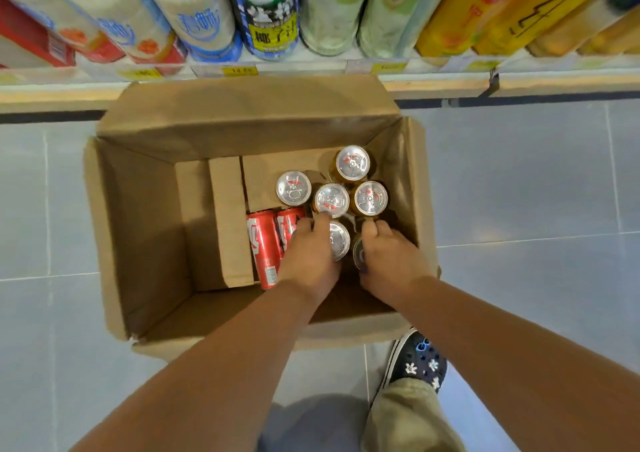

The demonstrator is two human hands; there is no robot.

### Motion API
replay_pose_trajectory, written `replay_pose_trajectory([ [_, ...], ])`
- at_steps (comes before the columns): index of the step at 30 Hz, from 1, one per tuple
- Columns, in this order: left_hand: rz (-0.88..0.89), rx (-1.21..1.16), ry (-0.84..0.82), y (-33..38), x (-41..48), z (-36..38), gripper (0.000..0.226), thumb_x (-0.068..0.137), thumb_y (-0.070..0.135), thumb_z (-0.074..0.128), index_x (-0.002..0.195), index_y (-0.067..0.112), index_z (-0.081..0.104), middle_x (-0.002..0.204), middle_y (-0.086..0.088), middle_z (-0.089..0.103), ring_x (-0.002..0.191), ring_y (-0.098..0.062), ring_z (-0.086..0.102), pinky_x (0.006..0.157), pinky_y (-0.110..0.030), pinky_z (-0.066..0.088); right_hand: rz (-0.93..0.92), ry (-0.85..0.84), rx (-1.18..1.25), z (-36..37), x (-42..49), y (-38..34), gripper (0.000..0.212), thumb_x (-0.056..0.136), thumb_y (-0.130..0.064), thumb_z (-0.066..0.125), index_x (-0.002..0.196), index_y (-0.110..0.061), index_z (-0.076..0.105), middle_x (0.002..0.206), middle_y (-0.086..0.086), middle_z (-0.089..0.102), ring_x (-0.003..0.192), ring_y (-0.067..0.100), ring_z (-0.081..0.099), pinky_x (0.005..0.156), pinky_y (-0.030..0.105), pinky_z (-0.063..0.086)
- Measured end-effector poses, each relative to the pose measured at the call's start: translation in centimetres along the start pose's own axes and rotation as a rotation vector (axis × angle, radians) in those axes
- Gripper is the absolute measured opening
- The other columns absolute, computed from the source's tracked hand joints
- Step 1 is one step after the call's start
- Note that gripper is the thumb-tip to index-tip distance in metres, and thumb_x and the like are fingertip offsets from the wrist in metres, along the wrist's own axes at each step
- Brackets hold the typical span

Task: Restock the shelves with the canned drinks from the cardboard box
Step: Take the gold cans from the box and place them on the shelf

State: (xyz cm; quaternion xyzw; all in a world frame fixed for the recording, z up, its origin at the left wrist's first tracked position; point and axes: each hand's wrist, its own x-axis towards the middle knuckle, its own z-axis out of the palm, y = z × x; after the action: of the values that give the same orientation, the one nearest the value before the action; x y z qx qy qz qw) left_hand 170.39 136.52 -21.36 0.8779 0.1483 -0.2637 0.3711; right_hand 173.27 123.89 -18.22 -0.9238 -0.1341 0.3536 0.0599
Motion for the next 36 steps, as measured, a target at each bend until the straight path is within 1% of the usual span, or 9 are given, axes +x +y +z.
replay_pose_trajectory([
  [5, -0.007, -0.136, 0.072, 4.6, -6.9, -10.5, 0.079, 0.065, 0.017, 0.08, 0.131, 0.023, 0.037, 0.124, 0.002, 0.05, 0.112, -0.019, 0.054, 0.091, -0.026, 0.045, -0.052, 0.161, 0.349, -8.7, -6.8, -2.9, 0.071, 0.053, -0.035, 0.069, 0.12, -0.023, 0.049, 0.113, -0.002, 0.043, 0.105, 0.024, 0.049, 0.083, 0.04, 0.05],
  [10, 0.178, -0.168, 0.176, 13.1, -16.0, -23.3, 0.077, 0.056, 0.026, 0.085, 0.124, 0.025, 0.051, 0.105, 0.022, 0.042, 0.097, 0.016, 0.04, 0.09, -0.001, 0.031, -0.131, 0.342, 0.573, -22.9, -15.7, -6.9, 0.082, 0.054, -0.036, 0.077, 0.128, -0.033, 0.042, 0.101, -0.028, 0.034, 0.091, 0.003, 0.049, 0.08, 0.023, 0.045],
  [13, 0.229, -0.205, 0.224, 19.3, -21.8, -31.1, 0.077, 0.052, 0.039, 0.079, 0.123, 0.028, 0.051, 0.11, 0.018, 0.051, 0.105, 0.004, 0.046, 0.092, -0.005, 0.035, -0.167, 0.428, 0.676, -32.4, -21.3, -9.2, 0.079, 0.059, -0.024, 0.082, 0.124, -0.03, 0.038, 0.103, -0.02, 0.045, 0.09, 0.002, 0.053, 0.08, 0.021, 0.043],
  [17, 0.254, -0.368, 0.319, 28.2, -30.1, -40.6, 0.066, 0.043, 0.04, 0.082, 0.097, 0.045, 0.046, 0.1, 0.02, 0.062, 0.092, 0.005, 0.062, 0.076, -0.01, 0.049, -0.264, 0.582, 0.646, -44.9, -29.4, -12.6, 0.063, 0.062, -0.026, 0.079, 0.114, -0.03, 0.045, 0.107, -0.01, 0.051, 0.094, 0.004, 0.051, 0.077, 0.016, 0.042],
  [21, 0.326, -0.411, 0.434, 34.8, -37.0, -47.1, 0.073, 0.04, 0.047, 0.076, 0.108, 0.037, 0.051, 0.104, 0.009, 0.067, 0.096, -0.006, 0.065, 0.082, -0.018, 0.053, -0.377, 0.713, 0.59, -55.6, -37.9, -15.2, 0.068, 0.064, -0.028, 0.076, 0.126, -0.026, 0.049, 0.112, -0.009, 0.048, 0.102, 0.008, 0.051, 0.084, 0.019, 0.04],
  [23, 0.377, -0.429, 0.497, 37.9, -40.1, -49.9, 0.068, 0.048, 0.039, 0.082, 0.107, 0.041, 0.049, 0.107, 0.01, 0.064, 0.097, 0.0, 0.063, 0.078, -0.008, 0.049, -0.435, 0.78, 0.606, -60.0, -41.6, -16.4, 0.067, 0.064, -0.027, 0.078, 0.125, -0.026, 0.051, 0.11, -0.009, 0.051, 0.099, 0.006, 0.052, 0.079, 0.015, 0.039],
  [26, 0.478, -0.431, 0.586, 41.7, -43.9, -53.8, 0.064, 0.062, 0.016, 0.086, 0.109, 0.034, 0.047, 0.098, 0.019, 0.058, 0.089, 0.013, 0.06, 0.068, -0.001, 0.043, -0.479, 0.82, 0.627, -65.7, -46.3, -17.6, 0.067, 0.064, -0.031, 0.078, 0.126, -0.027, 0.051, 0.107, -0.009, 0.057, 0.095, 0.007, 0.057, 0.078, 0.018, 0.039],
  [29, 0.528, -0.413, 0.649, 45.2, -46.7, -57.6, 0.06, 0.058, 0.024, 0.088, 0.102, 0.04, 0.05, 0.102, 0.017, 0.062, 0.096, -0.002, 0.063, 0.073, -0.009, 0.049, -0.522, 0.864, 0.625, -70.3, -50.3, -18.2, 0.072, 0.063, -0.033, 0.078, 0.129, -0.027, 0.048, 0.099, -0.011, 0.06, 0.089, 0.006, 0.058, 0.076, 0.018, 0.039],
  [36, 0.62, -0.443, 0.798, 50.8, -51.3, -61.9, 0.056, 0.069, 0.023, 0.08, 0.116, 0.04, 0.054, 0.108, 0.016, 0.063, 0.094, 0.005, 0.056, 0.062, 0.0, 0.044, -0.619, 0.899, 0.671, -75.8, -55.7, -18.0, 0.064, 0.066, -0.032, 0.077, 0.122, -0.032, 0.047, 0.094, -0.022, 0.057, 0.084, -0.002, 0.058, 0.071, 0.021, 0.05],
])
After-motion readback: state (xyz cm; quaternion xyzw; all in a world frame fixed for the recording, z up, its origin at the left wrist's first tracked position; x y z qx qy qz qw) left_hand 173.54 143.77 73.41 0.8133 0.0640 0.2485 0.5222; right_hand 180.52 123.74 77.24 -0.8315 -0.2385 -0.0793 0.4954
